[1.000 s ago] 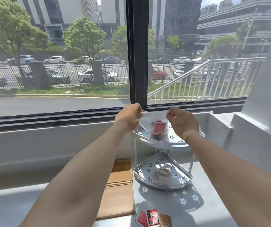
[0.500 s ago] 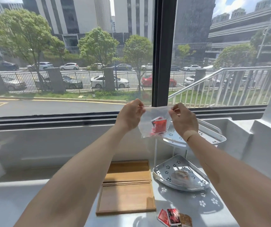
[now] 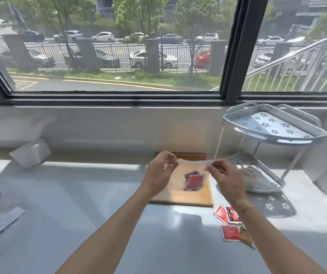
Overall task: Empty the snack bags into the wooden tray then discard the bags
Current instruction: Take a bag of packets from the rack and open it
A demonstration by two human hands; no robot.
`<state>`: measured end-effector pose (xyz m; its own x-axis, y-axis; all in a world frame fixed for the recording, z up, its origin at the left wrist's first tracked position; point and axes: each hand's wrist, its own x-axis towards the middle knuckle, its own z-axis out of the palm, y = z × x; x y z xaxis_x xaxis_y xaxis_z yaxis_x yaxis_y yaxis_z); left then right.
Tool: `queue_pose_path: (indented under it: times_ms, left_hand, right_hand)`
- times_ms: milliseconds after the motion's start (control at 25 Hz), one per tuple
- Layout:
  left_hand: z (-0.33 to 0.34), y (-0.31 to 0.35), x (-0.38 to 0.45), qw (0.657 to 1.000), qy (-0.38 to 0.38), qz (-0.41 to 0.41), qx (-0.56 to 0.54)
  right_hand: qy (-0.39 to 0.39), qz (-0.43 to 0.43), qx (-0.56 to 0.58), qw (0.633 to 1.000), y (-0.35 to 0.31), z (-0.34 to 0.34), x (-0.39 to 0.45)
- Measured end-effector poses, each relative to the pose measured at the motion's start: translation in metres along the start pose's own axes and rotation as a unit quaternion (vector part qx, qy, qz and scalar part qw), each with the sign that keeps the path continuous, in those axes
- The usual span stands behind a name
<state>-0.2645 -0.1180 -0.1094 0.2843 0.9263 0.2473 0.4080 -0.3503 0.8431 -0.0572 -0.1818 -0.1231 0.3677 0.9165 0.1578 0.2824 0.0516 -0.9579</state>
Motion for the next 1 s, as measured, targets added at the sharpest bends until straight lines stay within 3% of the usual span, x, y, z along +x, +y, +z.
queue_pose_path:
  times_ms: [160,440,800,920,1000]
  left_hand:
    - [0.014,-0.034,-0.057,0.997,-0.037,-0.068,-0.010]
    - [0.029,-0.060,-0.112,0.991,-0.091,-0.101,0.003]
    - [0.040,-0.058,-0.114,0.987,-0.134,-0.075,0.038]
    - [0.047,-0.047,-0.116,0.992,-0.038,-0.081,0.088]
    - [0.047,-0.034,-0.125,0.984,0.051,-0.152,0.081]
  right_hand:
    - [-0.031,0.049,-0.015,0.998,0.040,0.006,-0.053]
    - [-0.087,0.124,-0.089,0.984,0.071,-0.006,-0.122]
    - [-0.183,0.048,-0.195,0.962,0.058,0.006,-0.121]
    - [-0.152,0.051,-0.210,0.965,0.056,0.013,-0.121]
    - [-0.110,0.051,-0.211,0.970,0.056,0.020,-0.129]
